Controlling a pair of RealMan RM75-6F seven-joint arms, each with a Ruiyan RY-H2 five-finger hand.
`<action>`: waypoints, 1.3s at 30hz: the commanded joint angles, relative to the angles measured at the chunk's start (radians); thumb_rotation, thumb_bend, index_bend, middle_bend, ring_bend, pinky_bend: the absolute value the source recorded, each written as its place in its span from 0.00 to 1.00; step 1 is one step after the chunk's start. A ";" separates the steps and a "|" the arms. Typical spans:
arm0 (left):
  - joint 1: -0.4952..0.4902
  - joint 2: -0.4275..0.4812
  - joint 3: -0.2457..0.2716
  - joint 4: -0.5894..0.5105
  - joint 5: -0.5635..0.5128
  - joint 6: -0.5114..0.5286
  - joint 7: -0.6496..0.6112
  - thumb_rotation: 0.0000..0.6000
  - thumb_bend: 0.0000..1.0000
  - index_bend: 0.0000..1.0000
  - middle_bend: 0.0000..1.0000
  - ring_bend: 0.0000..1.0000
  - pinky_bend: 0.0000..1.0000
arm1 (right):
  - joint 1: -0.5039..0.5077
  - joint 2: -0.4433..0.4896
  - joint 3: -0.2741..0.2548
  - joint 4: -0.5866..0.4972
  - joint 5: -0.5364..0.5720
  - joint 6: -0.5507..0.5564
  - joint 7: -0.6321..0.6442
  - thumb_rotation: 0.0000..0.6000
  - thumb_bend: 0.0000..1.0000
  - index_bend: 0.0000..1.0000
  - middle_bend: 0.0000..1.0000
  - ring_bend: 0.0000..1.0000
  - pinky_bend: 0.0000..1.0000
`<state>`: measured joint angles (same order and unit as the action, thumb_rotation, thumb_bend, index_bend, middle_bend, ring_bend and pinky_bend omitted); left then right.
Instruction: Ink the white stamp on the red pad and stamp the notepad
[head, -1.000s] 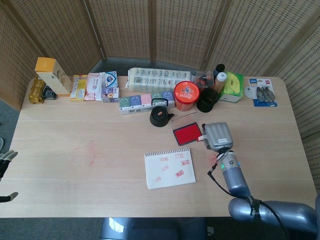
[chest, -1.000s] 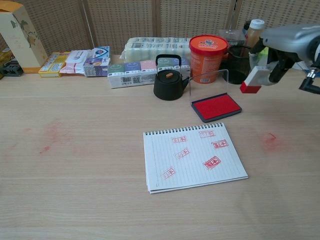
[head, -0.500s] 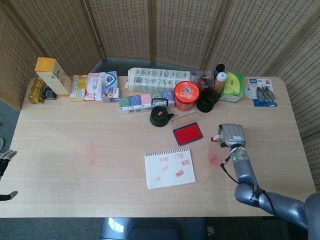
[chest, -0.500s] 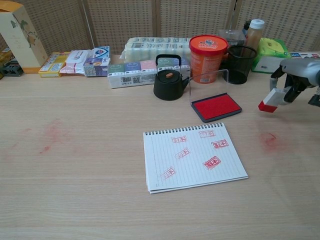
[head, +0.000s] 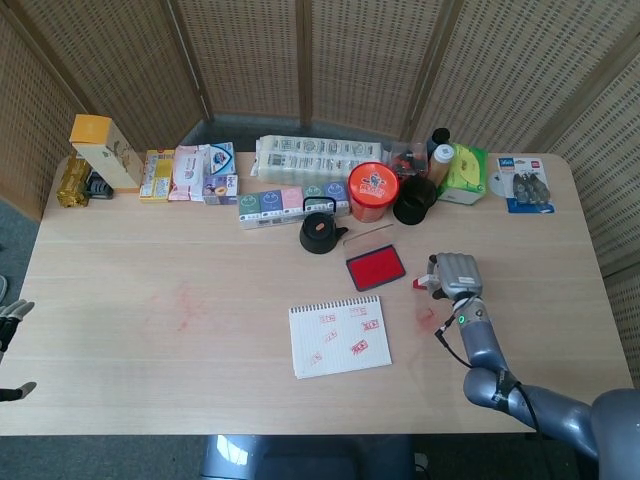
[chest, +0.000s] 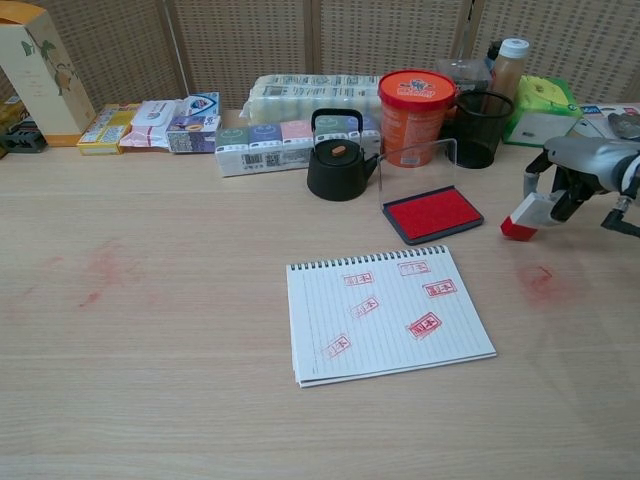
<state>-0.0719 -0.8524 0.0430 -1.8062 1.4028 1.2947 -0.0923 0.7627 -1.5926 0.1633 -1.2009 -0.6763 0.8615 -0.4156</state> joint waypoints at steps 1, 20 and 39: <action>0.000 0.000 0.001 0.000 0.002 0.000 0.000 1.00 0.00 0.00 0.00 0.00 0.01 | -0.005 0.008 0.004 -0.010 -0.013 0.001 0.005 1.00 0.41 0.56 1.00 1.00 1.00; 0.004 0.003 0.003 0.000 0.016 0.010 -0.009 1.00 0.00 0.00 0.00 0.00 0.01 | -0.010 -0.004 0.002 0.007 0.038 0.036 -0.119 1.00 0.41 0.50 1.00 1.00 1.00; 0.009 0.009 0.005 0.001 0.028 0.021 -0.026 1.00 0.00 0.00 0.00 0.00 0.01 | -0.014 0.011 0.004 -0.039 0.032 0.054 -0.157 1.00 0.32 0.44 1.00 1.00 1.00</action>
<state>-0.0629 -0.8432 0.0477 -1.8057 1.4309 1.3152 -0.1178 0.7488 -1.5853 0.1668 -1.2337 -0.6404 0.9109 -0.5698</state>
